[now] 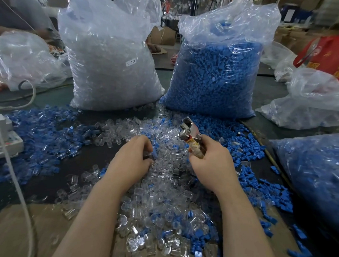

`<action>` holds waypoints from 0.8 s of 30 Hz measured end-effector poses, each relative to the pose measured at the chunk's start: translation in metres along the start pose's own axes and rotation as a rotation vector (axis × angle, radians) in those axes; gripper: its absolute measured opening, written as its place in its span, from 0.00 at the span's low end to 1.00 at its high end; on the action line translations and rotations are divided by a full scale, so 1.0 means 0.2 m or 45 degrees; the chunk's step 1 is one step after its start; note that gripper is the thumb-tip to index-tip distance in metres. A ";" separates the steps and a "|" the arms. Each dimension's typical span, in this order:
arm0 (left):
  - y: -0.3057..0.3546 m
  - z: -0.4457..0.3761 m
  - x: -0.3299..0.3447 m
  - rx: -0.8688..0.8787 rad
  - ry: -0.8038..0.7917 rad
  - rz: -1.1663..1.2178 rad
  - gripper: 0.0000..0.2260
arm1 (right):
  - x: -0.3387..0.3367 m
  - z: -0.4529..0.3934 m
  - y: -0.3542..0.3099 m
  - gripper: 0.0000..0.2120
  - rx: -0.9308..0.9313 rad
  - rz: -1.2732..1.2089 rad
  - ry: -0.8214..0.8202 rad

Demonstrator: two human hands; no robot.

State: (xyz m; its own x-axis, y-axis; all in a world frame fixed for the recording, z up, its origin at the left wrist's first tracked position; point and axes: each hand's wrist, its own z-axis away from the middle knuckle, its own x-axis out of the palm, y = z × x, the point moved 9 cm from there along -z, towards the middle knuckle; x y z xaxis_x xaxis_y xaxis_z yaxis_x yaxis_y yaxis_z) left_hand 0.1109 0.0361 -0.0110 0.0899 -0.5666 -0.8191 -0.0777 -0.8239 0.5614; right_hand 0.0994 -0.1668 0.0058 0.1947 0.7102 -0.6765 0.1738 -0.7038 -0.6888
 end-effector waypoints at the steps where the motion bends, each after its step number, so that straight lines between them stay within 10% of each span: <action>1: -0.01 0.00 0.00 -0.021 0.004 0.028 0.13 | 0.00 0.00 0.00 0.02 0.000 -0.001 0.000; 6: -0.03 0.00 0.05 -0.045 -0.152 -0.080 0.24 | 0.00 0.00 0.00 0.03 -0.002 -0.001 0.004; 12: -0.03 -0.01 0.03 -0.019 -0.082 -0.059 0.06 | 0.00 0.00 -0.01 0.03 -0.011 0.006 -0.001; 24: -0.04 -0.02 0.04 -0.033 -0.077 -0.022 0.08 | 0.00 -0.01 0.00 0.02 -0.011 0.018 0.006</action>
State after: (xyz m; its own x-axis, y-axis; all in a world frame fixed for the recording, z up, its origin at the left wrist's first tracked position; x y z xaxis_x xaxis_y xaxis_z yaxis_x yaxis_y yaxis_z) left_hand 0.1153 0.0379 -0.0210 0.0306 -0.5509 -0.8340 -0.0508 -0.8342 0.5491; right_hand 0.1010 -0.1671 0.0054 0.2016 0.6999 -0.6852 0.1796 -0.7141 -0.6766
